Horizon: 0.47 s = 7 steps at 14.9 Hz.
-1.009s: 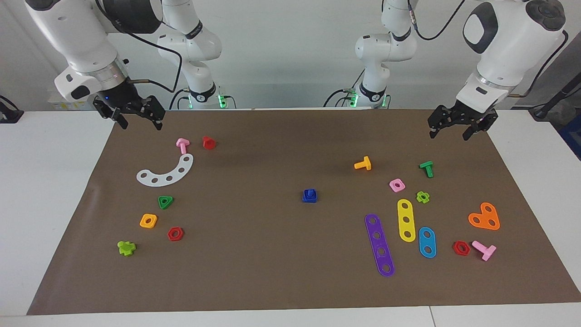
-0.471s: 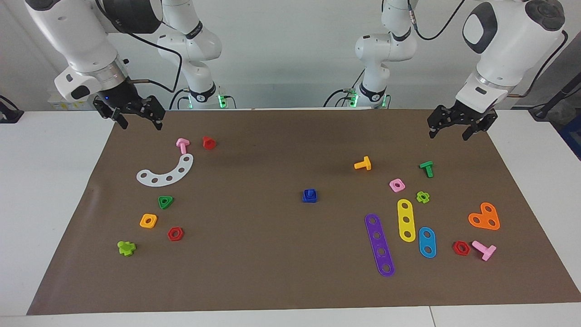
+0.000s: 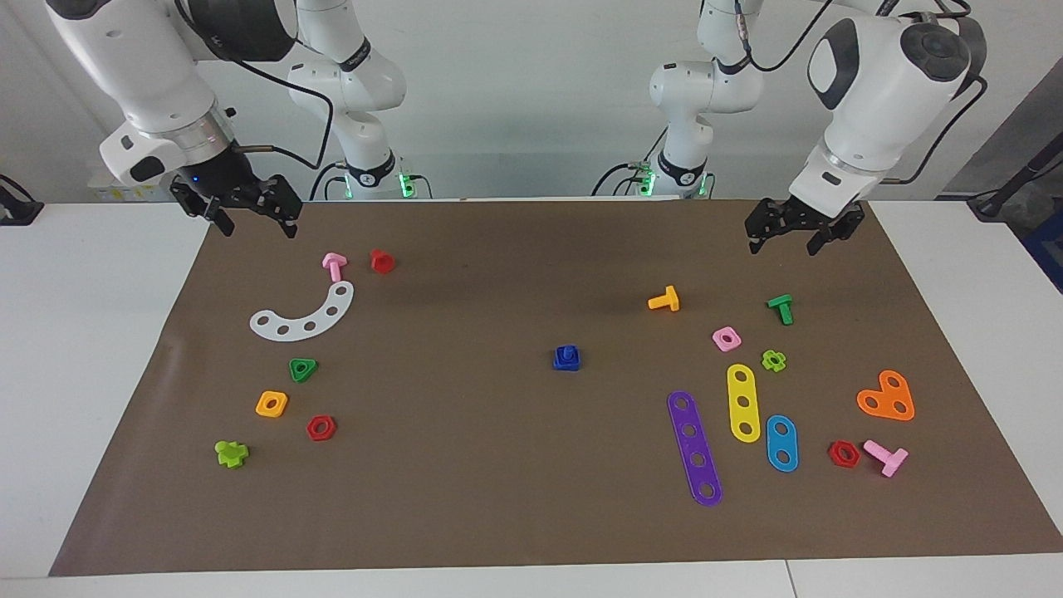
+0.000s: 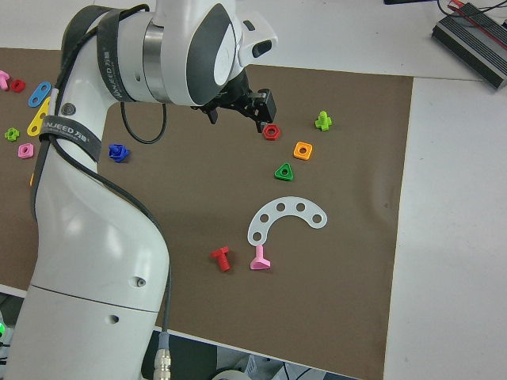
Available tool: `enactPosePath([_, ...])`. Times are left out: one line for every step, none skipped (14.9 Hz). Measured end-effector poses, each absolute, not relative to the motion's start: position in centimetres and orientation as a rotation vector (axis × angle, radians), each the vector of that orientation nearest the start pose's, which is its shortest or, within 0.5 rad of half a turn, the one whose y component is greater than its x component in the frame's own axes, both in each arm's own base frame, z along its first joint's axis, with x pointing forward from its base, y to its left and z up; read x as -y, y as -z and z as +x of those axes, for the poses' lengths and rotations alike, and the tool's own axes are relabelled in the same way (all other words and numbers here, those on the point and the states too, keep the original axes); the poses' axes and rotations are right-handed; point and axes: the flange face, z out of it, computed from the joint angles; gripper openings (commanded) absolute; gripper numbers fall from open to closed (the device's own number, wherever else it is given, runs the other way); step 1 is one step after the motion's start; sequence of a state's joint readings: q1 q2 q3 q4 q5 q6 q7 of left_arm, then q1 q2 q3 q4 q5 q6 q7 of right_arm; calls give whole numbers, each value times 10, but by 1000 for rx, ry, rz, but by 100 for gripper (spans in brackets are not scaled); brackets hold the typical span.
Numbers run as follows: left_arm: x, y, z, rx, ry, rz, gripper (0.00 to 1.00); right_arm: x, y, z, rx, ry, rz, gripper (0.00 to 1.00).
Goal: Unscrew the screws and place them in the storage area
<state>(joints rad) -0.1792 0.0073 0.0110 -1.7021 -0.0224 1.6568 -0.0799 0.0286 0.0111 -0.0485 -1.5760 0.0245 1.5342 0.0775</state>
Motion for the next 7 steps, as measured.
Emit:
enactPosePath([108,-563,549,-129,-83,-3153,100,8,-613,553,-152,-83,-3114,100])
enactPosePath([120,-560,548,-115,-76,-3153,100,8,-613,553,-152,-83,-3114,100])
enactPosePath([135,-555,549,-82,-62,-3154,100,8,-613,553,-152,-83,-3114,100])
enactPosePath([153,-549,549,-37,-44,-3157,100,8,-613,553,-152,-83,-3114,100])
enactPosePath([174,-540,550,8,-26,-3159,100,8,-613,553,-152,-83,-3114,100])
enactPosePath([198,-529,551,45,-11,-3162,100,8,-613,553,-152,-83,-3114,100])
enactPosePath([222,-517,551,78,0,-3164,99,8,-613,553,-152,-83,-3114,100])
